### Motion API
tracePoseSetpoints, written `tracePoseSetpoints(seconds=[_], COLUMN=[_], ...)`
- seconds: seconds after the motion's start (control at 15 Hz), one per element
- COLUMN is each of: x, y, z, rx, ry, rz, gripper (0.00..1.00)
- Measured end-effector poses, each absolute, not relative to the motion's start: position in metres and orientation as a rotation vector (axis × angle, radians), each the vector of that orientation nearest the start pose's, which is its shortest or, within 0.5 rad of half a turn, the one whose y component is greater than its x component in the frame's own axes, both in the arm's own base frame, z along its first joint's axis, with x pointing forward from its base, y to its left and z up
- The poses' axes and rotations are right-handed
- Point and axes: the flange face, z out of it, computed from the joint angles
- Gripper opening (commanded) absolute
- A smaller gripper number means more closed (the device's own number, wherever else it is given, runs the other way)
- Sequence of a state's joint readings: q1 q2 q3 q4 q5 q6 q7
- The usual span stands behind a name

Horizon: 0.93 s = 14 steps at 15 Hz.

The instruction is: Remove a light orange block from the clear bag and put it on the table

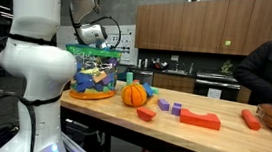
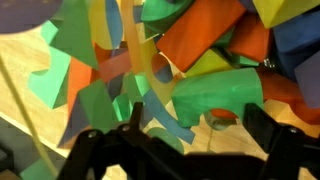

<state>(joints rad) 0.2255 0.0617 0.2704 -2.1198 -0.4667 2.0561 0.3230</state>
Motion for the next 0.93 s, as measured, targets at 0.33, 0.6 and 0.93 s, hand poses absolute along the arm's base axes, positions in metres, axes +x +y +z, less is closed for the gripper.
tracePoseSetpoints(seconds=[0.33, 0.6, 0.93], x=[0.4888, 0.49, 0.4899], y=[0.2339, 0.2337, 0.2301], z=[0.3787, 0.3808, 0.3793], rx=[-3.46, -3.464, -3.484], ry=[-0.731, -0.715, -0.656], rz=[-0.08, -0.085, -0.068], gripper=[0.68, 0.38, 0.01])
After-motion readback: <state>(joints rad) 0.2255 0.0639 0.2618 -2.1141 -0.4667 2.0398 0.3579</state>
